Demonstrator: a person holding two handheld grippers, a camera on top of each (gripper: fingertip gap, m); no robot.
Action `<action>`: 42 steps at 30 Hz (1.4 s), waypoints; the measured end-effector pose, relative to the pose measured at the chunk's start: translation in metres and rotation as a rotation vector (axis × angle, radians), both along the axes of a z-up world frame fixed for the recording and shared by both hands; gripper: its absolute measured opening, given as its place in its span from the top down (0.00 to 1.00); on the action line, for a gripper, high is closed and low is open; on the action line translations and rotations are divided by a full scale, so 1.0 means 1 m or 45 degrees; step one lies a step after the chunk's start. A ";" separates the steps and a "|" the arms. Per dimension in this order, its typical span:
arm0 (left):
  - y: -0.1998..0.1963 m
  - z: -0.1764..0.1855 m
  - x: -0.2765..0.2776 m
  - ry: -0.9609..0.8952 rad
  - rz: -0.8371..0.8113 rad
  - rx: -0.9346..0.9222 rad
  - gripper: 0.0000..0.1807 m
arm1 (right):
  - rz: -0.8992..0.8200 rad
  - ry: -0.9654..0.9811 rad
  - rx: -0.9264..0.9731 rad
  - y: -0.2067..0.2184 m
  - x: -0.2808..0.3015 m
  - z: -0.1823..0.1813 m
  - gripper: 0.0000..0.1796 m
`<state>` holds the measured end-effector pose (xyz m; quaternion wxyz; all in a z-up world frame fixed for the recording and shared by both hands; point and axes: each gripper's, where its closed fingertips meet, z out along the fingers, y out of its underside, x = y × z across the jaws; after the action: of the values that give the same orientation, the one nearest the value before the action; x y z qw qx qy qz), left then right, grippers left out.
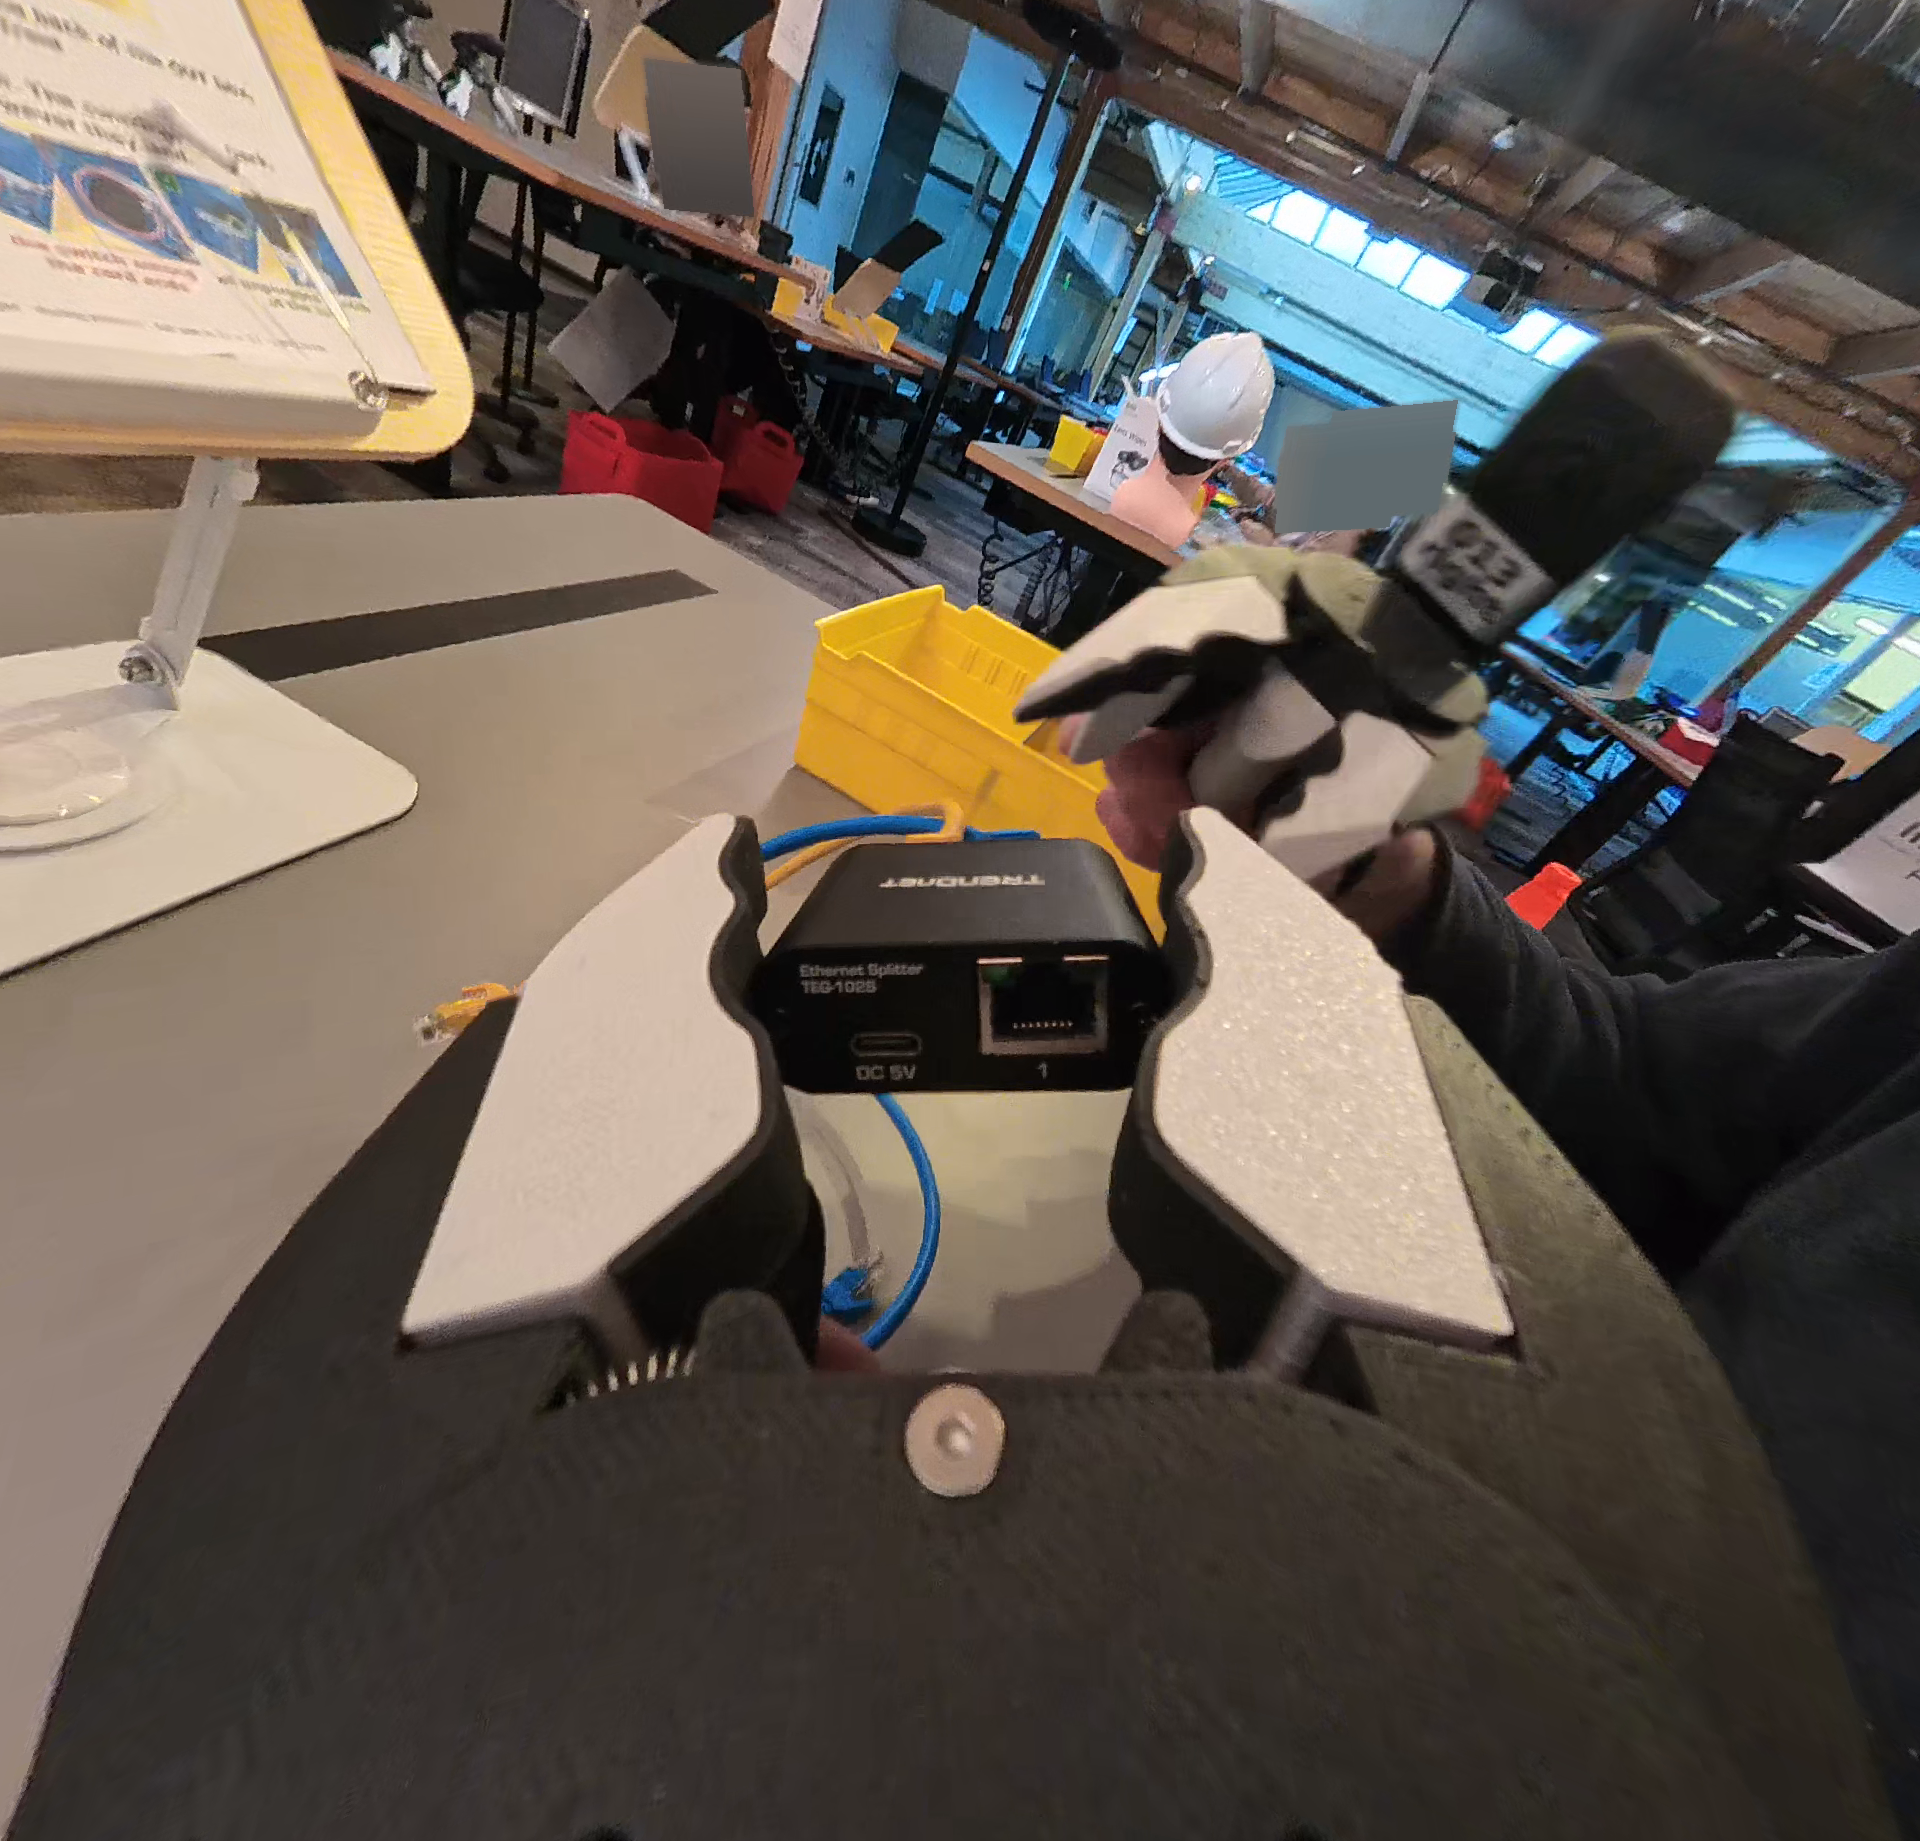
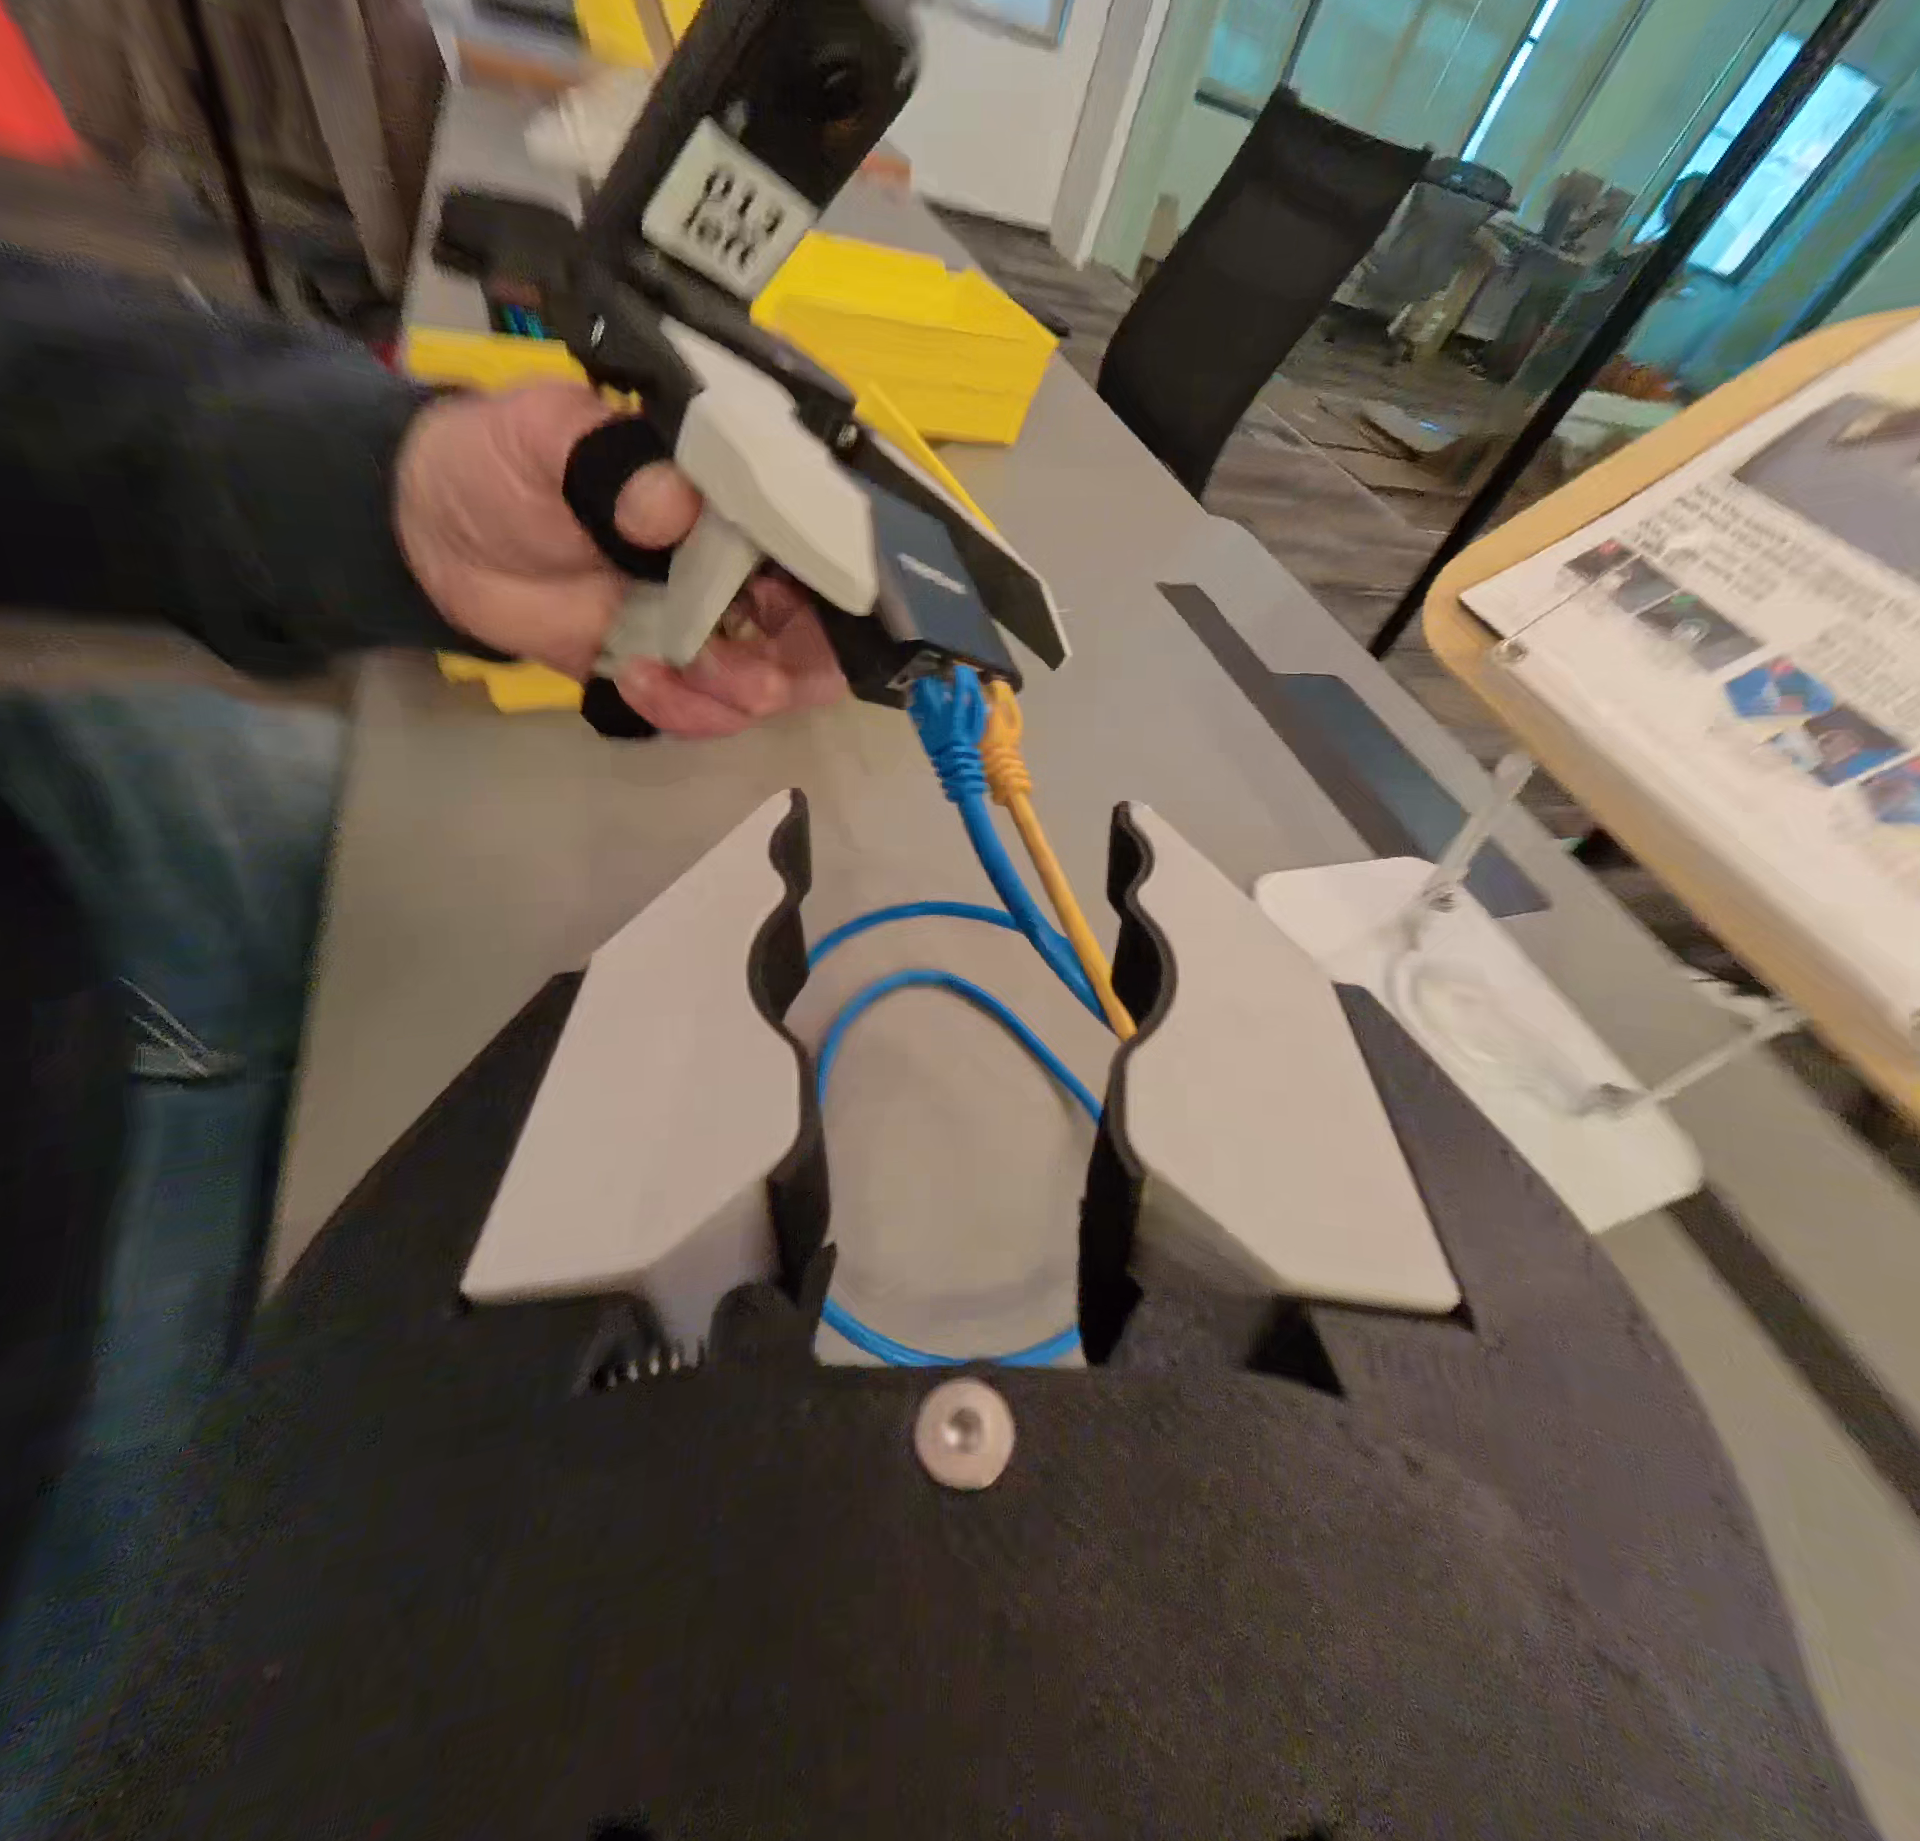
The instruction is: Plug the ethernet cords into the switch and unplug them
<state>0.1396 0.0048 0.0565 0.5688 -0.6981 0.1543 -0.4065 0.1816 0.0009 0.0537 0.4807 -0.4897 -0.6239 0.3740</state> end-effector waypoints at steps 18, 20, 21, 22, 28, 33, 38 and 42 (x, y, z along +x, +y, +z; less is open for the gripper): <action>-0.017 -0.002 0.021 0.140 -0.171 0.140 0.60 | 0.447 -0.239 -0.381 -0.019 -0.020 -0.031 0.87; -0.017 -0.009 0.019 0.268 -0.161 0.137 0.57 | 0.447 -0.291 -0.341 -0.019 -0.017 -0.033 0.87; -0.017 -0.012 0.017 0.341 -0.150 0.146 0.54 | 0.449 -0.311 -0.339 -0.017 -0.016 -0.033 0.87; -0.019 -0.016 0.016 0.417 -0.155 0.151 0.52 | 0.461 -0.333 -0.346 -0.017 -0.014 -0.033 0.87; -0.012 -0.032 0.003 1.176 0.073 0.446 0.53 | 0.516 -0.473 -0.334 -0.016 -0.007 -0.036 0.87; -0.007 -0.036 0.008 1.545 0.167 0.653 0.76 | 0.518 -0.521 -0.333 -0.017 -0.008 -0.037 0.87; -0.003 -0.038 0.007 1.654 0.178 0.736 0.83 | 0.519 -0.533 -0.344 -0.016 -0.006 -0.039 0.87; -0.001 -0.037 0.006 1.698 0.198 0.775 0.85 | 0.487 -0.475 -0.331 -0.009 -0.009 -0.034 0.86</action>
<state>0.1452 0.0039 0.0192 0.5499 -0.6172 0.5234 0.2068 0.1726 -0.0086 0.0196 0.2118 -0.4808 -0.7294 0.4381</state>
